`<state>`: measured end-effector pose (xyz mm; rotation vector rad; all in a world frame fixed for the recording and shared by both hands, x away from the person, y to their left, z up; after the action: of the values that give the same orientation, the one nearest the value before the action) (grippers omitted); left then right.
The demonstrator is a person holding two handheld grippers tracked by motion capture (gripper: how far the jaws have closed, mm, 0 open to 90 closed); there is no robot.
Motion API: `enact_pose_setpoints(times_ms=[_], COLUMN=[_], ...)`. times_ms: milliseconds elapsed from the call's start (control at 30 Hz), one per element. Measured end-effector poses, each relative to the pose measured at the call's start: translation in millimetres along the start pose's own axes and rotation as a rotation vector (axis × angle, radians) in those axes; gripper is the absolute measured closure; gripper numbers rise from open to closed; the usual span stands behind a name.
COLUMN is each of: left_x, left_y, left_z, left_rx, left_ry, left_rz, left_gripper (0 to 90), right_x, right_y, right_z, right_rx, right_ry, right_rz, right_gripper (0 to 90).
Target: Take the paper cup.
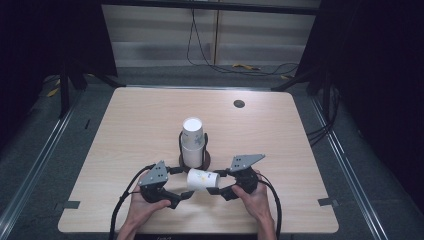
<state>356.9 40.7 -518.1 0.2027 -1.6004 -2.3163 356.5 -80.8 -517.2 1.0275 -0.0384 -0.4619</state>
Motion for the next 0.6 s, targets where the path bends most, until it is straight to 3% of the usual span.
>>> enact_pose_setpoints(times_ms=[600], left_x=[3.6], left_y=[3.8], left_z=[-1.3], left_rx=[0.042], left_ry=[-0.037], left_rz=[0.0], left_gripper=[15.7], right_x=[-3.2], right_y=[-2.3], right_z=[5.4], right_rx=[0.126], right_ry=[0.021], right_rz=[0.002], right_gripper=[36.4])
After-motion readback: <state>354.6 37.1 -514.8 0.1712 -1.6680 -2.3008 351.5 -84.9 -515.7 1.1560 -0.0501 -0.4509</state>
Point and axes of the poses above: each handheld gripper's, and its own axes: z roughly backward along the jaws, y roughly out of its top, x roughly to its right, the point moved 10 cm from there along -z, roughly forward along the jaws
